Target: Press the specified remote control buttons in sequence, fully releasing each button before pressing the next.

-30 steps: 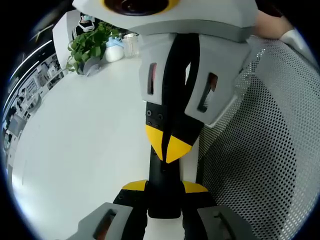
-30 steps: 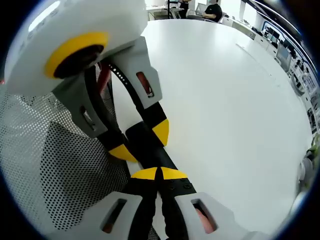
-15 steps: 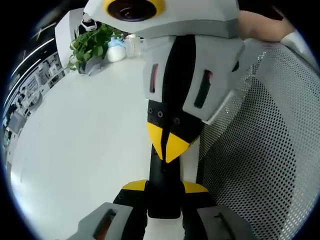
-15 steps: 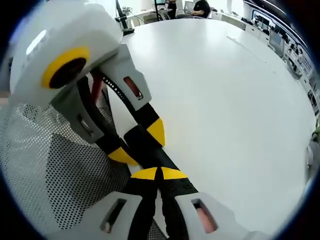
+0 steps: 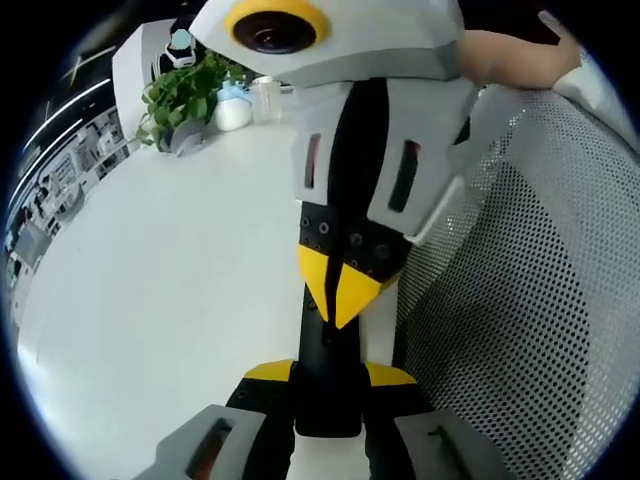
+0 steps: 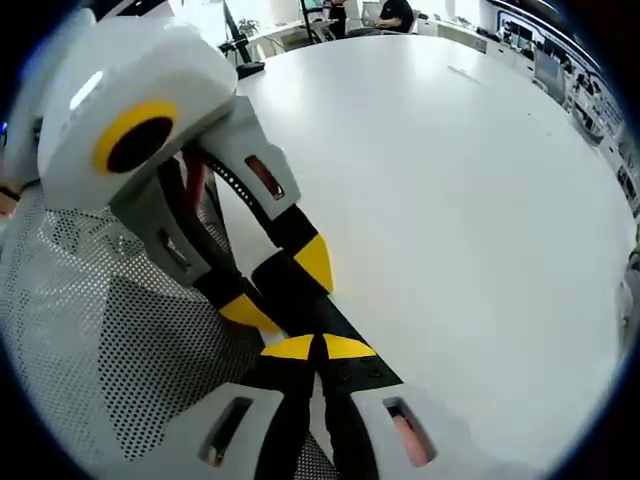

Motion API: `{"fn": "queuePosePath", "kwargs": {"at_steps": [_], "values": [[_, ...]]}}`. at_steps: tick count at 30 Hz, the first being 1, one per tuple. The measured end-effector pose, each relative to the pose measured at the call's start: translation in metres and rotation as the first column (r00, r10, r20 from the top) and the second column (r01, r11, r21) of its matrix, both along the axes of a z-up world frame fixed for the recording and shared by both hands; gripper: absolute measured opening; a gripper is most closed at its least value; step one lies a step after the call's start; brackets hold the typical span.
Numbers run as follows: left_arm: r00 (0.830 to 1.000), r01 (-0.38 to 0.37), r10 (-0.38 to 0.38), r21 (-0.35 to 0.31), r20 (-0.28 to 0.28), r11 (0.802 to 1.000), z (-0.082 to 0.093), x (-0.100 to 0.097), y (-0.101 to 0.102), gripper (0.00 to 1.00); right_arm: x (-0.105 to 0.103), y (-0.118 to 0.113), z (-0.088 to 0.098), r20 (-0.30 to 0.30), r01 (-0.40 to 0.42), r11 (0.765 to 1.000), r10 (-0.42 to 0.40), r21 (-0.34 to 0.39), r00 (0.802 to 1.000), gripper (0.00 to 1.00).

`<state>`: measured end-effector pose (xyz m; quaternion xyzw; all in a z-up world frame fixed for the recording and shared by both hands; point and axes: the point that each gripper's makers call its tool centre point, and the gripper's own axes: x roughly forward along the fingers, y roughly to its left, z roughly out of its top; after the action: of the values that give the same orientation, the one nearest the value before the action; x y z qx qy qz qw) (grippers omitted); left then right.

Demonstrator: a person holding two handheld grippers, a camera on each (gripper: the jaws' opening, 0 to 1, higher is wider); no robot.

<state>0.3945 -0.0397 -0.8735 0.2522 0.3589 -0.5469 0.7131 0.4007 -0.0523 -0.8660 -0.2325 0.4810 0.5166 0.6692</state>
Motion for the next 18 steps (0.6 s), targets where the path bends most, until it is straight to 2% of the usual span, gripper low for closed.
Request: {"fn": "queuePosePath", "kwargs": {"at_steps": [5,10,13,18], "values": [[1.000,-0.004,0.004,0.000,-0.001,1.000,0.0000,-0.0001,0.0001,0.25,0.0007,0.0007,-0.0004,-0.012,0.015,1.000,-0.015,0.011,1.000,0.00],[1.000,-0.010,0.010,-0.002,-0.008,1.000,0.0002,-0.0002,0.0001,0.25,-0.0026,0.0019,0.0001,0.021,-0.020,1.000,0.020,0.000,1.000,0.00],[1.000,-0.009,0.009,0.001,-0.008,1.000,-0.0001,-0.0001,0.0002,0.25,-0.0019,0.0019,-0.0001,0.022,-0.020,1.000,0.020,-0.009,1.000,0.00],[1.000,-0.007,0.007,0.002,-0.006,1.000,0.0002,-0.0003,0.0001,0.25,-0.0007,0.0008,0.0003,-0.027,0.033,0.999,-0.032,0.024,0.999,0.00]]}}
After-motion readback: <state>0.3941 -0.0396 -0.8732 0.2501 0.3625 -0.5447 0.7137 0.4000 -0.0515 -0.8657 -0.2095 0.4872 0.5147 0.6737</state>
